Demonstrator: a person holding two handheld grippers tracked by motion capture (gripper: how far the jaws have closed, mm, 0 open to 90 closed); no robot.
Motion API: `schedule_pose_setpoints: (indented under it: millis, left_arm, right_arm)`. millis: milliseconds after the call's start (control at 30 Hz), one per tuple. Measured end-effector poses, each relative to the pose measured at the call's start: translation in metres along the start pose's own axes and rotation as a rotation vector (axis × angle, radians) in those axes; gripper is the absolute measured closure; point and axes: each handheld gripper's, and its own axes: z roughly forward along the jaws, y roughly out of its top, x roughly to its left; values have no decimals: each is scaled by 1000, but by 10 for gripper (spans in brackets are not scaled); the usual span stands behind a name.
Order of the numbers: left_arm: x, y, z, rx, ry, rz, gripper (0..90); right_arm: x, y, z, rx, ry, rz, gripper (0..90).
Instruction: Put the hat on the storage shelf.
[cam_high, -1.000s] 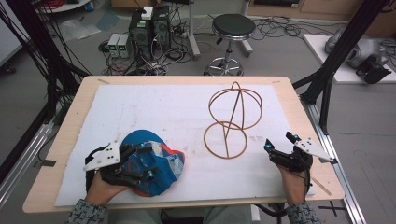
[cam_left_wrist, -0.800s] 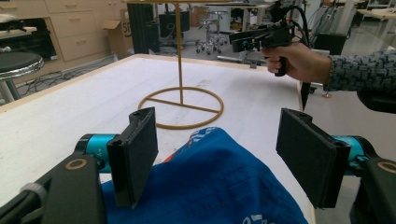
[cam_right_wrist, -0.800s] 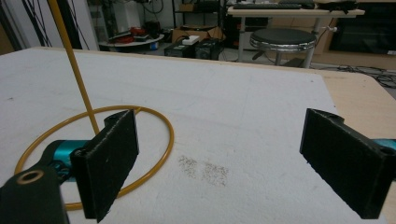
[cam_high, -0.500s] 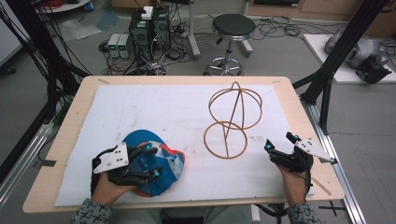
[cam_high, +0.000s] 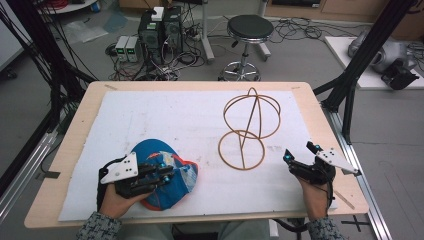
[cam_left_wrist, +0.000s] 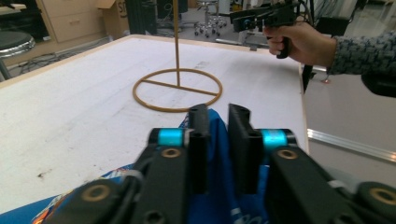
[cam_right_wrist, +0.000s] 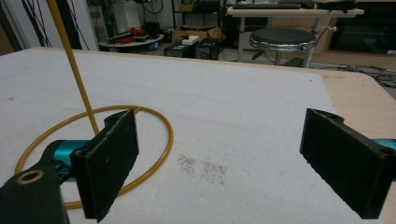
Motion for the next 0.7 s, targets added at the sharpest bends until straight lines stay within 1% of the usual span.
schedule_pose_setpoints:
  millis: [67,167,333,400,533,600,700]
  left_arm:
    - [1,1,-1,-15,-3,-11,868]
    - [1,4,0,-23,1,-15,881]
    - [3,12,0,-39,16,-7,885]
    - [5,15,0,-53,23,-13,885]
    - [8,22,-5,-76,49,-17,885]
    - [11,27,-9,-95,67,-14,885]
    - [16,36,-15,-136,87,-18,885]
  right_arm:
    - [0,0,0,1,-1,4,109]
    - [-1,0,0,-4,0,6,109]
    - [-1,0,0,-5,1,8,109]
    - [-1,1,-1,-7,2,8,109]
    - [-1,1,-1,-10,2,11,108]
    - [-1,1,-1,-10,3,12,109]
    - [-1,1,-1,-9,3,15,108]
